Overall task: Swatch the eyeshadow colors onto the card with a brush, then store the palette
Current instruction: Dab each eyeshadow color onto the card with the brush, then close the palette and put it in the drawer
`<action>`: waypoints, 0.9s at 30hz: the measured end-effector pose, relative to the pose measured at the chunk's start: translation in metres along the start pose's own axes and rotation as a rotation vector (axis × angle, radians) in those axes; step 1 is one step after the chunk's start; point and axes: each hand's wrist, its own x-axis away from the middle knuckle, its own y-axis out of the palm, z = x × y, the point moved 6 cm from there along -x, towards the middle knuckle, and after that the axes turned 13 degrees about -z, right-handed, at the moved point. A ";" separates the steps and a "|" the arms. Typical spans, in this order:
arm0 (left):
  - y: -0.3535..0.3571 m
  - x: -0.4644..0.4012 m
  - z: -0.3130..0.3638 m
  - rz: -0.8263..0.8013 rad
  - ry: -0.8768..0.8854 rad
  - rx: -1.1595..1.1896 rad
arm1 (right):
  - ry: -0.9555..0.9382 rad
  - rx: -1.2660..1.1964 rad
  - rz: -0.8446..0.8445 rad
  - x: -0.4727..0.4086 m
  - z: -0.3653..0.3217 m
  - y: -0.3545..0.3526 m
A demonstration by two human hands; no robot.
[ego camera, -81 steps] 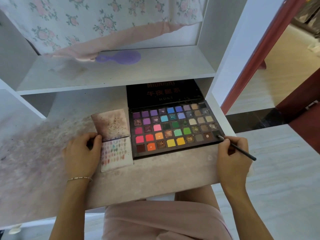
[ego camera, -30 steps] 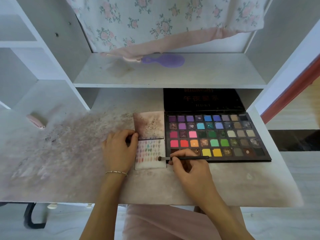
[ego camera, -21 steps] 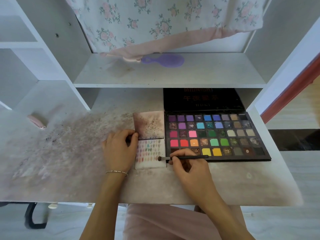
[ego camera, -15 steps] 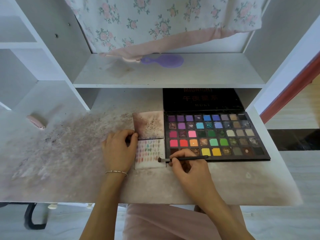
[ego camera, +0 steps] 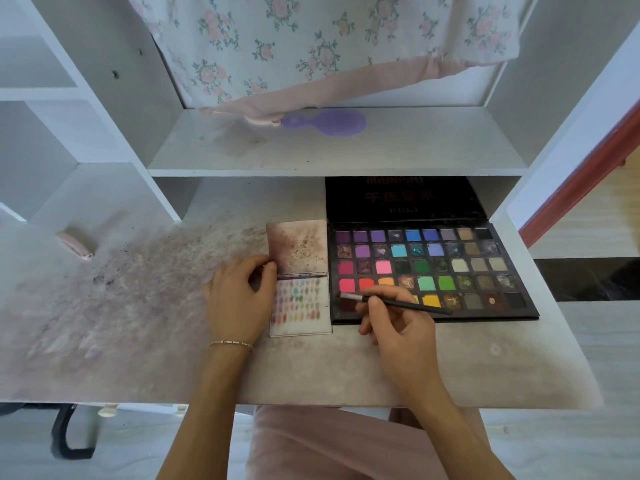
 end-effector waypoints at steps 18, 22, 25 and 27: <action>0.005 0.040 0.012 -0.212 0.220 -0.222 | 0.040 -0.064 0.009 -0.001 -0.003 -0.003; 0.005 0.042 0.003 -0.167 0.185 -0.351 | 0.065 -0.022 -0.099 -0.010 -0.013 0.004; -0.007 0.036 -0.011 -0.112 0.137 -0.405 | 0.061 -0.030 -0.201 -0.026 -0.025 0.023; -0.017 0.028 -0.024 -0.114 0.072 -0.443 | 0.076 0.048 -0.297 -0.040 -0.029 0.044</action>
